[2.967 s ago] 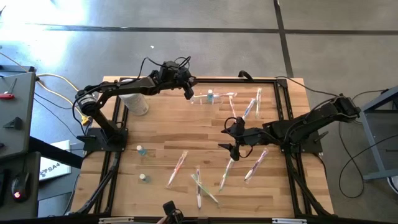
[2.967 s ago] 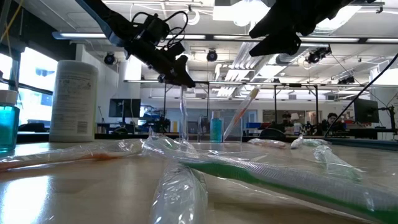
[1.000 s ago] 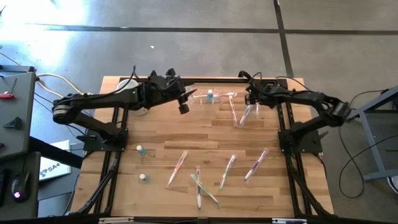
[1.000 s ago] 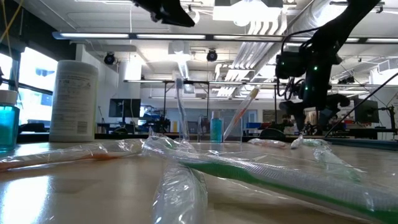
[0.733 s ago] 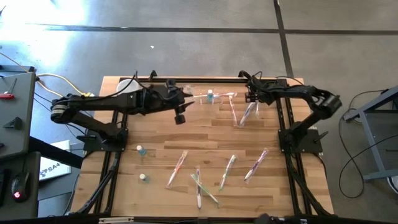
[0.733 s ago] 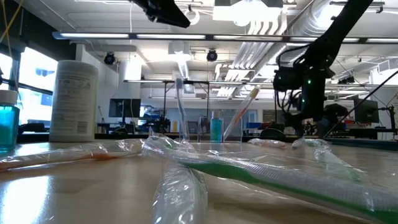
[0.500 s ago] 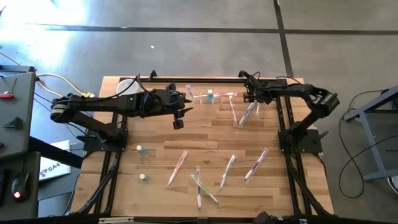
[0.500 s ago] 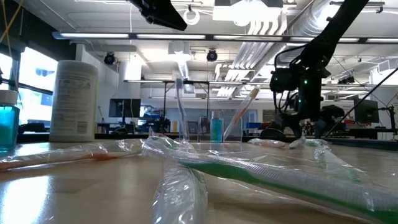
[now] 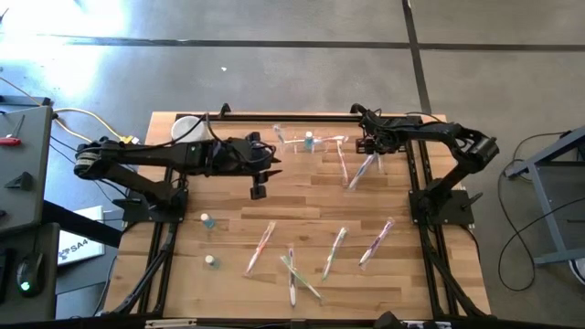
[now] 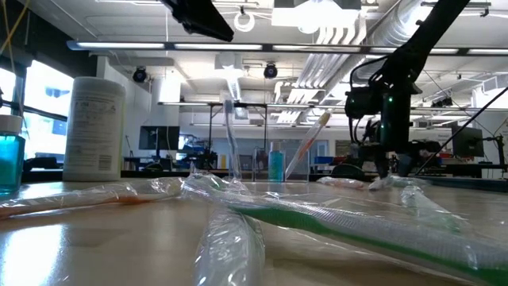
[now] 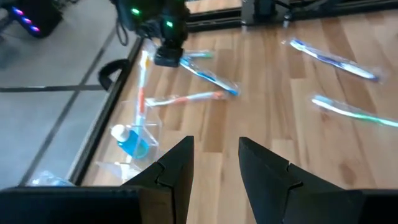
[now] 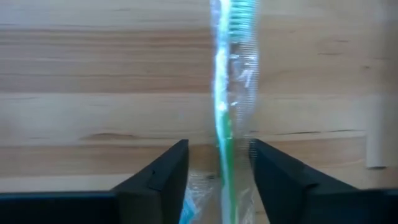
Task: Pick & Place toothbrushing station
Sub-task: Put the top right green toothbrush into the transparent organizer
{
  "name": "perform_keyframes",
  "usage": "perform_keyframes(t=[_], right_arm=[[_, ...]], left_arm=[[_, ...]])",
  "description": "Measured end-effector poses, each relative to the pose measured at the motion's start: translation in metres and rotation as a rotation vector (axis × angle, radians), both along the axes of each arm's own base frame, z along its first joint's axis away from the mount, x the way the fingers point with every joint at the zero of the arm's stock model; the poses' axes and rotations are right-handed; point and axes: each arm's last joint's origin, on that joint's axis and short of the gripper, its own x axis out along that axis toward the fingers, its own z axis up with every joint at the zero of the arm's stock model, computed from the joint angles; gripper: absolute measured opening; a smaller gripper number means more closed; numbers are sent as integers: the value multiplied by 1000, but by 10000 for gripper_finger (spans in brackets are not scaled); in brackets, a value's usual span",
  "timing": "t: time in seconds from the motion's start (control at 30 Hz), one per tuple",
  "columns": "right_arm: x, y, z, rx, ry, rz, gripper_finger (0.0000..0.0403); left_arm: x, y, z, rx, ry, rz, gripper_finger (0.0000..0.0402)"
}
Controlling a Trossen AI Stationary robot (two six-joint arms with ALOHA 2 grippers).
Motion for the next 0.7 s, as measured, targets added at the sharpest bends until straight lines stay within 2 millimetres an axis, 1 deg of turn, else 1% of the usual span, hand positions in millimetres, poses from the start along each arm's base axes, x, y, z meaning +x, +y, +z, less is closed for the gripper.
perform_keyframes(t=[0.13,0.27,0.3,0.57,0.63,0.7], right_arm=[[0,0,0,2,-1,1,100],[0,1,0,11,6,13,23],[-1,1,0,13,13,19,16],[-3,6,3,52,40,113,9],[-5,10,8,58,36,125,8],[-7,14,19,30,25,128,8]], left_arm=[[0,-5,-1,-17,9,-24,125],[-1,-10,-2,-26,19,-56,125],[0,-13,-2,-28,19,-66,125],[-1,-24,-2,-27,21,-107,125],[-1,-24,-2,-28,17,-109,125],[-1,-25,-2,-25,18,-114,125]])
